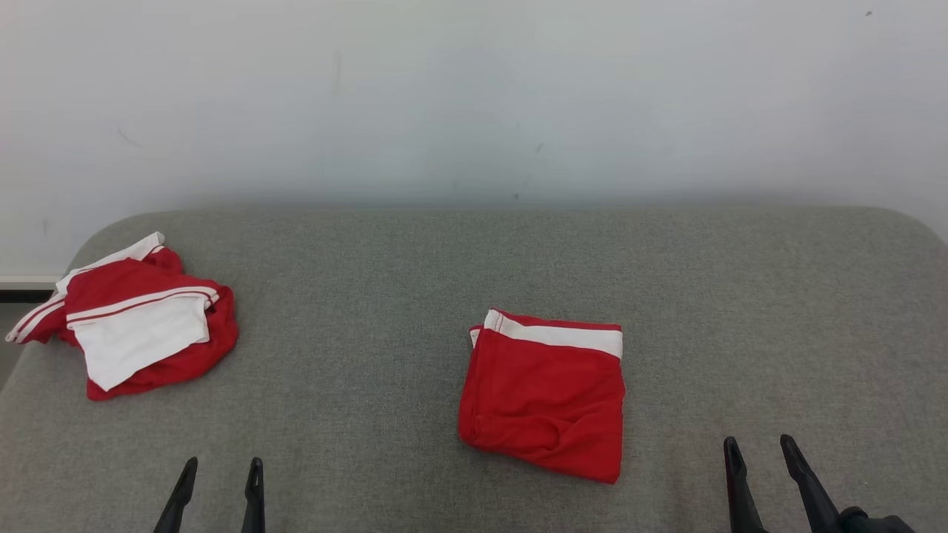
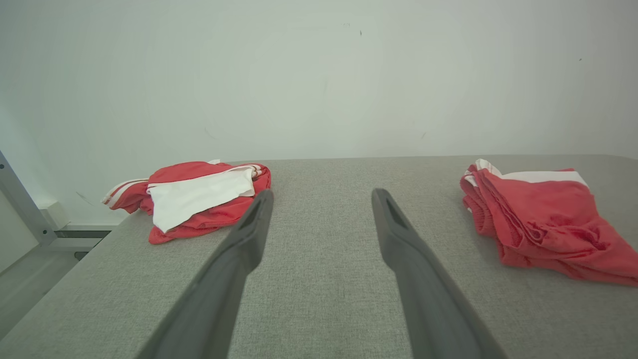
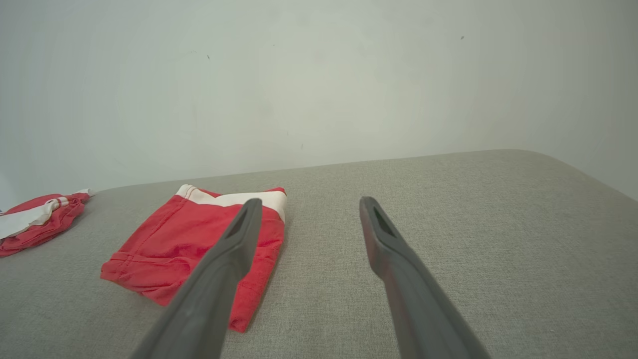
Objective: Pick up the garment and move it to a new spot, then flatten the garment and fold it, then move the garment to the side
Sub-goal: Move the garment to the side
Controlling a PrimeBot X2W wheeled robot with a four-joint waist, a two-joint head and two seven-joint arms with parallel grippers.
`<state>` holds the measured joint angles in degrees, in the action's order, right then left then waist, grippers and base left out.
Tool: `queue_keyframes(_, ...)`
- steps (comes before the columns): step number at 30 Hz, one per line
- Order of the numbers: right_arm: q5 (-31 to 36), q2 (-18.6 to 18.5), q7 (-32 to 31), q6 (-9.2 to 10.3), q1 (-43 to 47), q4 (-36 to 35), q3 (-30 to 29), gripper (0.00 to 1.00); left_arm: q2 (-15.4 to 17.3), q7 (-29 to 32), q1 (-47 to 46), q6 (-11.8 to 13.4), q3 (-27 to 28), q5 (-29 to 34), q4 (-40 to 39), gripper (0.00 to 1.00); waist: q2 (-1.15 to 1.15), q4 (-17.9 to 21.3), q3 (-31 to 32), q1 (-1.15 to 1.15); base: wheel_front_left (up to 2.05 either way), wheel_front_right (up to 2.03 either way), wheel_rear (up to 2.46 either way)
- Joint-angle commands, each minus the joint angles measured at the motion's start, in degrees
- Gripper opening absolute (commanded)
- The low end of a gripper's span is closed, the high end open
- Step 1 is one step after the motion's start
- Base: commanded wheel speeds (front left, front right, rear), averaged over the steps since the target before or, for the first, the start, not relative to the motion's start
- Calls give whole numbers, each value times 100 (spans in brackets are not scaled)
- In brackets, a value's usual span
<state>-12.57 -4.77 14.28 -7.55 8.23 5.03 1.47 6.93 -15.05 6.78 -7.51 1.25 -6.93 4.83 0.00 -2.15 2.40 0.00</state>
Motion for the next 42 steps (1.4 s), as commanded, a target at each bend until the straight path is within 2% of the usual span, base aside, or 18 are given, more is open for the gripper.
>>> queue_keyframes(1,50,-4,-5,14,25,-13,-13,100,3,-19,57,7,6,-21,-10,100,0,2,-1,0,0,0,0)
queue_keyframes(18,20,-10,4,14,38,23,-16,100,-13,-19,26,7,-29,4,25,100,0,-60,2,0,0,0,0)
queue_keyframes(27,-44,-207,-120,14,-770,120,365,100,-32,-19,-114,8,-187,20,39,100,0,-269,-81,0,0,0,0)
queue_keyframes(35,19,-335,-514,14,-1977,902,446,100,7,-19,-292,8,-311,-101,137,100,0,-554,-236,0,0,0,0)
queue_keyframes(42,98,-333,-984,14,-2698,1873,254,100,24,-19,-501,8,-401,-161,172,100,0,-789,-507,0,0,0,0)
